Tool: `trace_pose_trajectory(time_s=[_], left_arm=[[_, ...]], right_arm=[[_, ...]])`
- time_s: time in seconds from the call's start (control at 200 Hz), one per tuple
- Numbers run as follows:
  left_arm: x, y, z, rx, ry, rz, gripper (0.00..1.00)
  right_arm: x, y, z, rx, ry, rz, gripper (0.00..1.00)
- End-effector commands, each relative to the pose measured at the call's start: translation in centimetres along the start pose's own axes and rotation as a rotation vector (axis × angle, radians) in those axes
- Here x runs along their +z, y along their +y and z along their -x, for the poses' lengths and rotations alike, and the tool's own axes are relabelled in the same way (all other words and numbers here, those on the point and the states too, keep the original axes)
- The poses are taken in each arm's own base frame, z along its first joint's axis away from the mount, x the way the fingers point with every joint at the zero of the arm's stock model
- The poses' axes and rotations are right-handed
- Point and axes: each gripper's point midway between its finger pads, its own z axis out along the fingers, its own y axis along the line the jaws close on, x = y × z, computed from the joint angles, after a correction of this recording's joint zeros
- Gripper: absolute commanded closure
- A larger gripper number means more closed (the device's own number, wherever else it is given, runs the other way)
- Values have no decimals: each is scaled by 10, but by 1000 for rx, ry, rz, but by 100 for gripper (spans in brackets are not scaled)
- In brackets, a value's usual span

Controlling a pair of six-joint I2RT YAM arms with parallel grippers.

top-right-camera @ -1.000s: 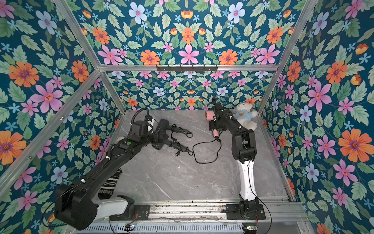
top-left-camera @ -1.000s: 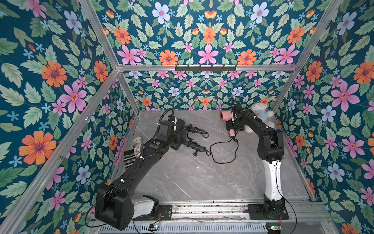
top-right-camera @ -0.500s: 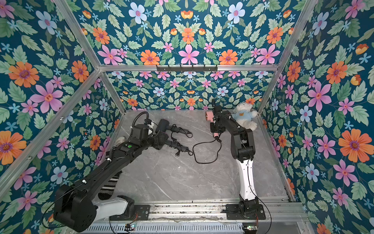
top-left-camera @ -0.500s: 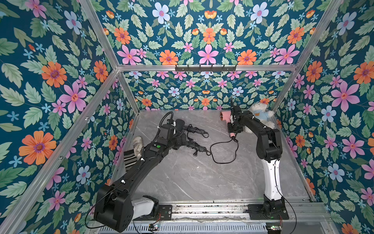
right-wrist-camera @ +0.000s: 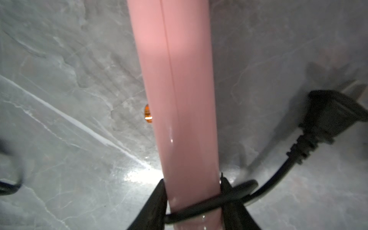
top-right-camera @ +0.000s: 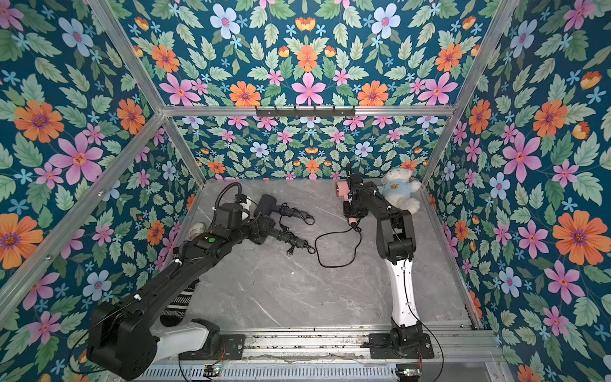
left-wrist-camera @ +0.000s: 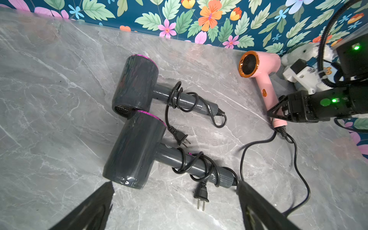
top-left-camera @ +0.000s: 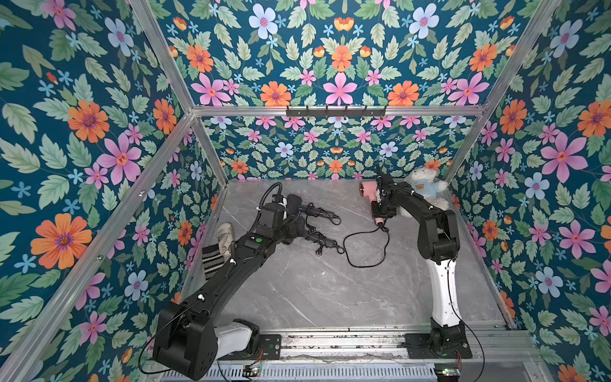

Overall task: Wrap the cord around the hair dryer
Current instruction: Move the hair dryer to the center of the board.

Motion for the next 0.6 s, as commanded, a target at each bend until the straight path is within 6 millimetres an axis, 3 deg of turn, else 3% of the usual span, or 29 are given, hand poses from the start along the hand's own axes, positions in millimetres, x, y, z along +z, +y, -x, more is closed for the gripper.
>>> trace_pose_trajectory(time_s=[0.0,0.19,0.34,0.49,0.595], left_arm=[[-1,-3,6,-14,-27,-17,1],[-2,-5,5,-23,-29,-29,1],[-7,-2,7,-10,-36,-13,1],[-8,-4,9,-6,-39,-19,1],[-9,-4,10,-6,-43,-22,1]], right_arm=[[8,1,-16,4,86,1,57],[1,-1,-14,-20,85,-9,69],[-26,-3,-19,-104,22,-8,75],[-53,-5,-37,-253,-15,7,77],[-63,-6,-60,-325,22,28,76]])
